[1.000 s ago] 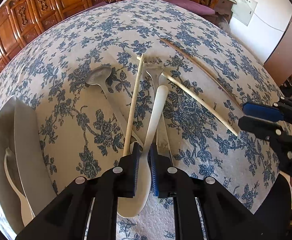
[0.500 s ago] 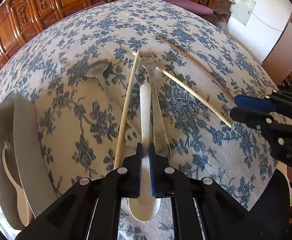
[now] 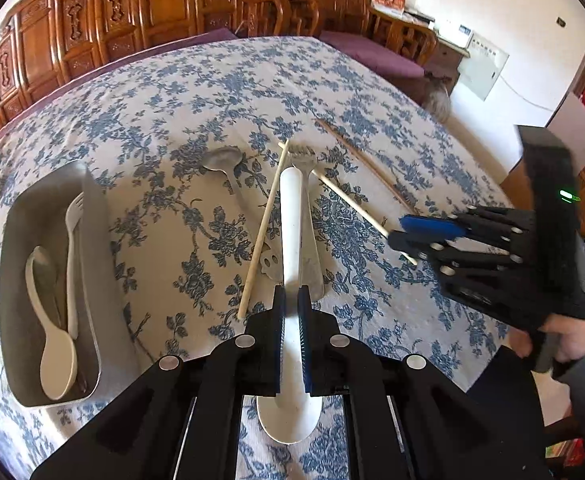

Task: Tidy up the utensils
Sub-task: 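Grasp a white plastic spoon with the left gripper while the right gripper grasps a wooden chopstick, then carry the white spoon into the tray and open the left gripper while the right gripper lifts the chopstick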

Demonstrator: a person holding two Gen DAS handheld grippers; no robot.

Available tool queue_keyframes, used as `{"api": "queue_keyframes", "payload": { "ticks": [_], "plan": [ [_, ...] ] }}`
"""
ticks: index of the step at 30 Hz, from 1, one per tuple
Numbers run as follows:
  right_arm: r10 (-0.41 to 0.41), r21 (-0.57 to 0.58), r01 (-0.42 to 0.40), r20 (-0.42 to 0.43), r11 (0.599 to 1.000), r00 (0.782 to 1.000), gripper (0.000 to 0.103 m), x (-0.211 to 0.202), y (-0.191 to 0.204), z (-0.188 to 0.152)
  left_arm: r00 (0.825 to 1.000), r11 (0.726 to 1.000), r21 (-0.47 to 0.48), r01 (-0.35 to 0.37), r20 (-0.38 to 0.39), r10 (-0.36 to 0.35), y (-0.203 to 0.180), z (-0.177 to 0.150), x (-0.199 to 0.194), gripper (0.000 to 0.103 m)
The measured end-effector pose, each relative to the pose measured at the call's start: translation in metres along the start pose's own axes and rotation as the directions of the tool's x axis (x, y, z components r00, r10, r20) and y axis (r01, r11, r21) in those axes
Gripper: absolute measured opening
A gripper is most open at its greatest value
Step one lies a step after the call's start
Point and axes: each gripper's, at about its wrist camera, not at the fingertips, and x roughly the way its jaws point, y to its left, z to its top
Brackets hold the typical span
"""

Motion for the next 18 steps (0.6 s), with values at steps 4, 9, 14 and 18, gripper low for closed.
{"api": "queue_keyframes", "payload": {
  "ticks": [4, 9, 14, 18],
  "plan": [
    [-0.027, -0.019, 0.026, -0.031, 0.999, 0.999, 0.027, 0.018, 0.002, 0.015, 1.0, 1.0, -0.011, 0.0, 0.021, 0.0, 0.004, -0.003, -0.011, 0.005],
    [-0.055, -0.056, 0.052, -0.058, 0.997, 0.997, 0.02, 0.033, 0.008, 0.032, 0.999, 0.999, -0.037, -0.005, 0.05, 0.006, 0.015, -0.006, -0.025, 0.005],
    [-0.09, -0.113, 0.081, -0.077, 0.99, 0.993, 0.007, 0.038, 0.016, 0.039, 0.998, 0.998, -0.069, -0.015, 0.065, 0.019, 0.03, -0.012, -0.036, 0.005],
    [-0.098, -0.135, 0.084, -0.108, 0.987, 0.989, 0.006, 0.033, 0.016, 0.032, 0.997, 0.996, -0.09, -0.026, 0.076, 0.033, 0.04, -0.016, -0.046, 0.005]
  ]
}}
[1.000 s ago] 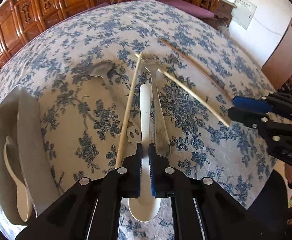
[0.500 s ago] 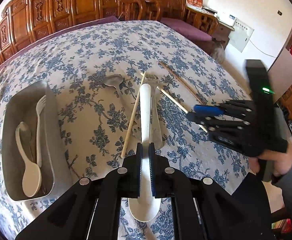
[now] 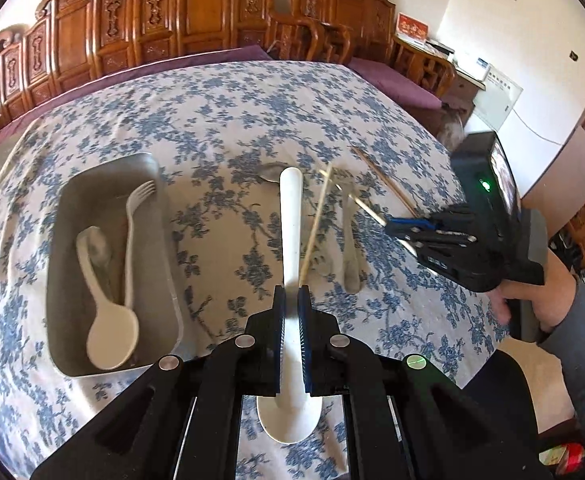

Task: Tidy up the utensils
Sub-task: 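Carry the white spoon into the tray and open the left gripper while the right gripper lifts the chopstick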

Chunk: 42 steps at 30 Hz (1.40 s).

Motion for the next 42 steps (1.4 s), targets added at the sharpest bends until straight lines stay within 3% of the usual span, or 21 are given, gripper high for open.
{"api": "queue_keyframes", "payload": {
  "ticks": [6, 11, 17, 23, 30, 42],
  "plan": [
    [-0.039, 0.041, 0.041, -0.048, 0.998, 0.998, 0.006, -0.018, -0.01, -0.016, 0.999, 1.0, -0.026, -0.014, 0.031, 0.014, 0.013, 0.0, -0.017, 0.005],
    [-0.043, 0.077, 0.046, -0.032, 0.996, 0.999, 0.006, -0.035, -0.023, -0.027, 0.998, 0.999, -0.036, -0.029, 0.059, 0.032, 0.024, 0.003, -0.033, 0.005],
    [-0.024, 0.084, 0.021, 0.033, 0.996, 0.999, 0.006, -0.069, -0.02, -0.023, 0.995, 0.996, -0.062, -0.059, 0.079, 0.063, 0.043, 0.004, -0.052, 0.005],
    [0.027, 0.018, -0.03, 0.147, 0.999, 0.989, 0.006, -0.112, 0.02, 0.001, 0.993, 0.993, -0.093, -0.077, 0.081, 0.085, 0.067, 0.007, -0.061, 0.005],
    [0.123, -0.049, -0.115, 0.209, 0.992, 0.97, 0.006, -0.12, 0.067, 0.037, 0.989, 0.985, -0.122, -0.12, 0.066, 0.129, 0.102, 0.015, -0.047, 0.005],
    [0.218, -0.086, -0.205, 0.186, 0.975, 0.958, 0.006, -0.08, 0.111, 0.063, 0.99, 0.978, -0.159, -0.138, -0.019, 0.136, 0.138, 0.018, 0.021, 0.006]
  ]
}}
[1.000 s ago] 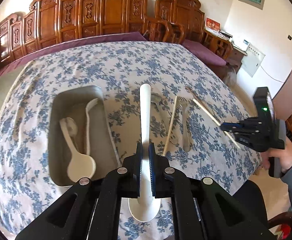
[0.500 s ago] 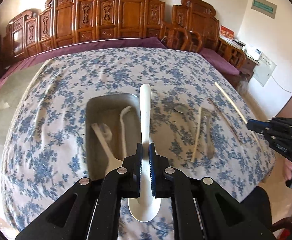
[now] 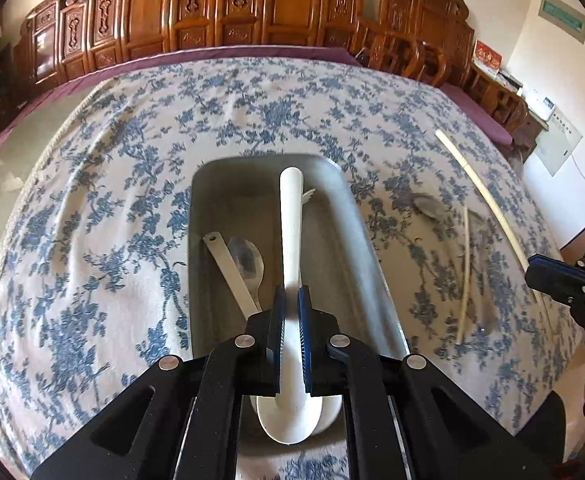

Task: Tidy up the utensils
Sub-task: 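Carry the white spoon into the tray and open the left gripper while the right gripper lifts the chopstick, then lower the wooden chopstick into the grey tray and open the right gripper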

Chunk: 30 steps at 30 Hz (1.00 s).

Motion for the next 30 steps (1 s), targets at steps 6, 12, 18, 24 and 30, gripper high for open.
{"api": "queue_keyframes", "payload": {
  "ticks": [6, 12, 18, 24, 30],
  "plan": [
    [-0.004, 0.017, 0.004, -0.004, 1.0, 1.0, 0.006, 0.013, -0.003, 0.0, 1.0, 1.0, 0.009, -0.012, -0.005, 0.012, 0.0, -0.002, 0.011, 0.006],
    [-0.002, 0.024, 0.002, -0.01, 1.0, 1.0, 0.006, 0.016, -0.002, 0.0, 1.0, 1.0, -0.003, -0.021, 0.006, 0.021, 0.006, -0.002, 0.011, 0.006],
    [-0.004, 0.023, 0.004, -0.006, 1.0, 1.0, 0.006, 0.017, 0.009, 0.005, 0.999, 0.999, 0.004, -0.036, 0.032, 0.035, 0.007, -0.002, 0.002, 0.006],
    [0.021, 0.001, -0.021, -0.01, 1.0, 1.0, 0.006, 0.022, 0.034, 0.015, 0.995, 0.999, -0.001, -0.049, 0.086, 0.049, 0.015, -0.003, -0.024, 0.008],
    [0.054, -0.01, -0.054, -0.021, 0.998, 0.998, 0.006, 0.033, 0.061, 0.024, 0.989, 0.996, 0.012, -0.094, 0.113, 0.092, 0.025, -0.013, -0.043, 0.014]
  ]
}}
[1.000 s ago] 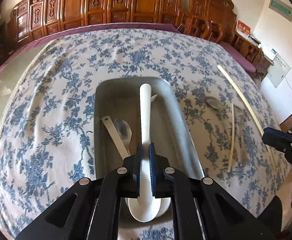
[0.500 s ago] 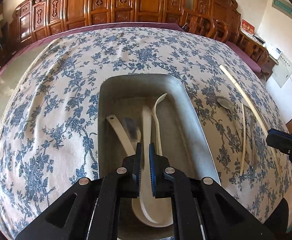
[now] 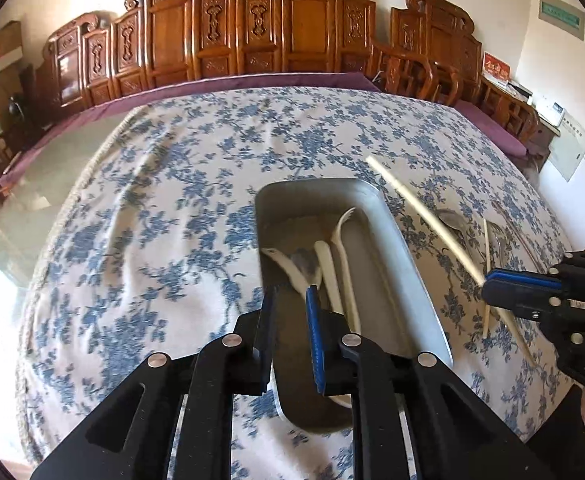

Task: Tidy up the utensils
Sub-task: 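Lower the wooden chopstick into the grey tray and open the right gripper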

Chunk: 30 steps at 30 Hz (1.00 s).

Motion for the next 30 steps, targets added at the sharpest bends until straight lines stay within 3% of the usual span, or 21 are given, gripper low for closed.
{"api": "queue_keyframes", "payload": {
  "ticks": [9, 18, 30],
  "plan": [
    [0.048, 0.072, -0.044, -0.044, 0.996, 0.998, 0.006, 0.027, 0.019, 0.018, 1.0, 1.0, -0.024, -0.011, 0.022, 0.012, 0.016, -0.011, -0.023, 0.014],
    [0.034, 0.09, -0.027, -0.084, 0.996, 0.996, 0.006, 0.057, 0.035, 0.033, 1.0, 0.998, -0.065, -0.022, 0.015, 0.023, 0.038, -0.018, -0.02, 0.014],
    [-0.048, 0.126, 0.071, -0.18, 0.989, 0.983, 0.006, 0.106, 0.024, 0.032, 1.0, 0.995, -0.102, -0.01, 0.013, 0.012, 0.051, -0.018, -0.016, 0.014]
  ]
}}
